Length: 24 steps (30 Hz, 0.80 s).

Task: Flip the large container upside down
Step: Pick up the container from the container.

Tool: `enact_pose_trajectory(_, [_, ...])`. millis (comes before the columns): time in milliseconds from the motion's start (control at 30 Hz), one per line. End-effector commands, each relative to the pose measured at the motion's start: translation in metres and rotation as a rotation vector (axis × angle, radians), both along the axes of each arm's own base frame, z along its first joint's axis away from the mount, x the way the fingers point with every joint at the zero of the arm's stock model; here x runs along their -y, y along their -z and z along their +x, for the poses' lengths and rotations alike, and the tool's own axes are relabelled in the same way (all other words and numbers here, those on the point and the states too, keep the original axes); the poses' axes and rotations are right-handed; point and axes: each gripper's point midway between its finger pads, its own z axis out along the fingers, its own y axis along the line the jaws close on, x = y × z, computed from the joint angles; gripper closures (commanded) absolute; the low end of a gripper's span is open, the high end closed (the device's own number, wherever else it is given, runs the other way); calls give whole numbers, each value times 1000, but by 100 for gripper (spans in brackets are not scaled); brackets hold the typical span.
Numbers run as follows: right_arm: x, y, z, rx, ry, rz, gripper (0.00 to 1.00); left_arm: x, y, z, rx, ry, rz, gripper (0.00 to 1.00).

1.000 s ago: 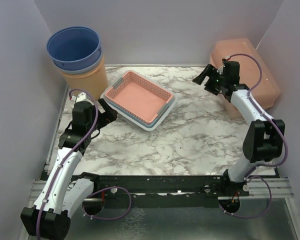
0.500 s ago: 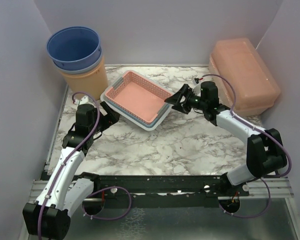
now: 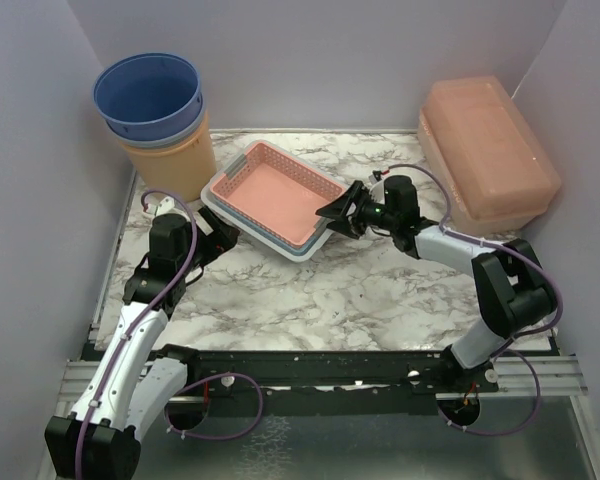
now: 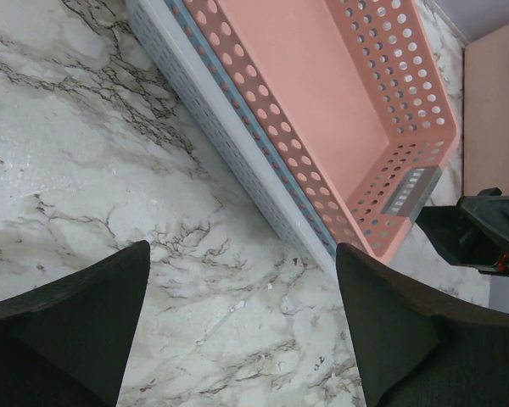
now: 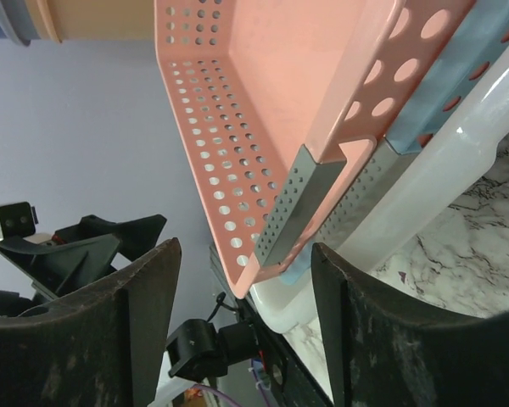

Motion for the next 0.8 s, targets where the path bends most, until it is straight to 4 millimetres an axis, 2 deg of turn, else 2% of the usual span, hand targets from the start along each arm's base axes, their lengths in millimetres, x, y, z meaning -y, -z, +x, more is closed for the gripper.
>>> enact_pose_trajectory(0, [-11,-5,5,22,-42,38,34,2,-13,2,42,4,-15,9])
enact_pose_trajectory(167, [-19,3,15,-23,-37,80,37,-1,-21,1,73,-7,-11,9])
enact_pose_trajectory(233, [-26,-1,14,-3,-51,148,38,-1,-23,1,82,-5,-9,9])
enact_pose_trajectory(367, [-27,-1,14,-8,-35,218,53,5,-23,-2,81,34,-12,9])
enact_pose_trajectory(467, [-29,-9,14,15,-30,250,54,9,-21,-3,70,56,-24,9])
enact_pose_trajectory(567, [-28,-14,15,32,-3,289,64,10,-19,-4,63,58,-28,10])
enact_pose_trajectory(667, [-26,-28,15,80,13,333,70,10,-21,-3,69,56,-29,10])
enact_pose_trajectory(767, [-28,-39,15,117,-5,359,70,8,-23,-2,72,50,-24,10])
